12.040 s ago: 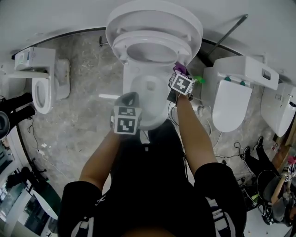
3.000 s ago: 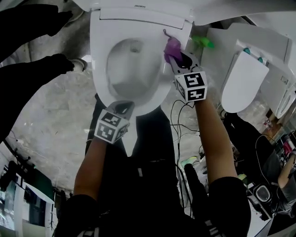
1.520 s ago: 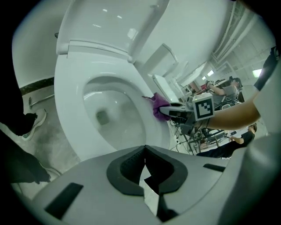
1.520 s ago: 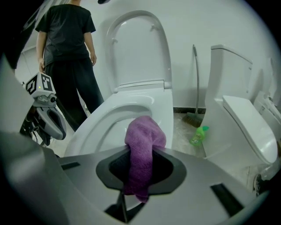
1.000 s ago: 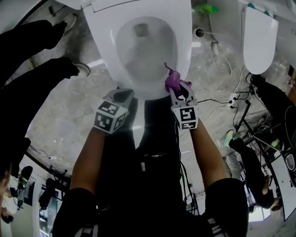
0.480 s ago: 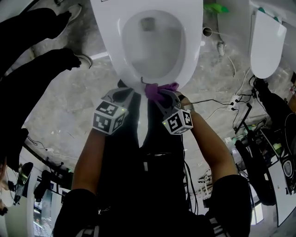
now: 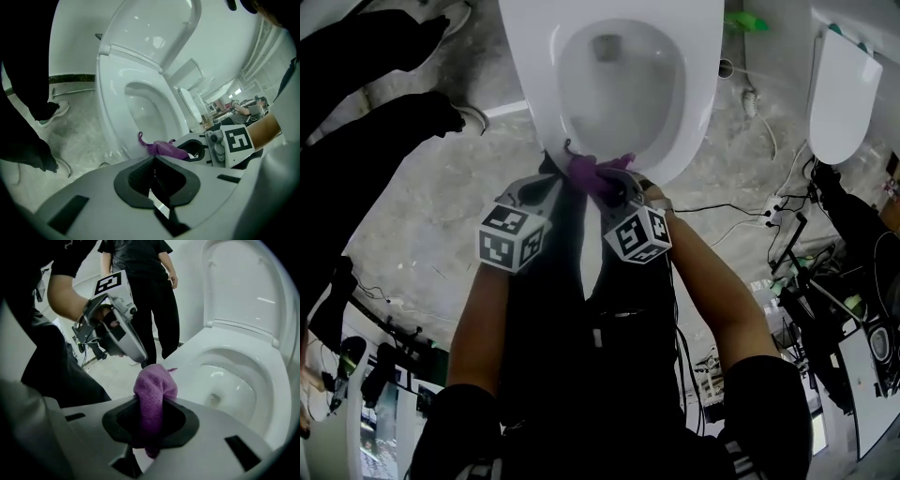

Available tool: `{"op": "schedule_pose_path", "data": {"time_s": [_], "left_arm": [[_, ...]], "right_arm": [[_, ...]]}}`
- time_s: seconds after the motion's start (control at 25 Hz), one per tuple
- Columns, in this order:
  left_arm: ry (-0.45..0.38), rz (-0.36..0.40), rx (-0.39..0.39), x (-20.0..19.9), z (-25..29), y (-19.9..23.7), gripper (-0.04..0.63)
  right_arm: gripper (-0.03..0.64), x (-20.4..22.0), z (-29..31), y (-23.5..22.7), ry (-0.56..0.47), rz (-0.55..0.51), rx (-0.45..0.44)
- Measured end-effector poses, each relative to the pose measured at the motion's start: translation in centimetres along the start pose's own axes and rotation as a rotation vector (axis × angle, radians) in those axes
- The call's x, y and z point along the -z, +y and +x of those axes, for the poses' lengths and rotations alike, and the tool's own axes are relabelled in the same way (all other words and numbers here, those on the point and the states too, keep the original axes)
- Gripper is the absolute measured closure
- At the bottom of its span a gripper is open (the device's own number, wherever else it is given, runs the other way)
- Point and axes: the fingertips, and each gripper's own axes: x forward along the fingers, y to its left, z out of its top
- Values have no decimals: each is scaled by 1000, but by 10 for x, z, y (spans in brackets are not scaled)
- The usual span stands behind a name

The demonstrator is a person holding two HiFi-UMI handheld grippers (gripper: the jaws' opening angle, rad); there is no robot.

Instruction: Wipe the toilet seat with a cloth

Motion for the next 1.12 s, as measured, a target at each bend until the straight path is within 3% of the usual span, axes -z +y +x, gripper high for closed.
{"op": "schedule_pose_path", "data": {"time_s": [0.28,0.72,1.12], "left_arm": [[-17,-29,-4,0,-9,9,586],[-71,-14,-23,-28,-26,35,586],[-80,-22,-9,-35,-31,47,586]], "right_arm": [[537,-43,30,-20,-83,97,11],[535,-83,51,-54,-143,87,-6],[535,-134,77,-122,-184,109,58]]}}
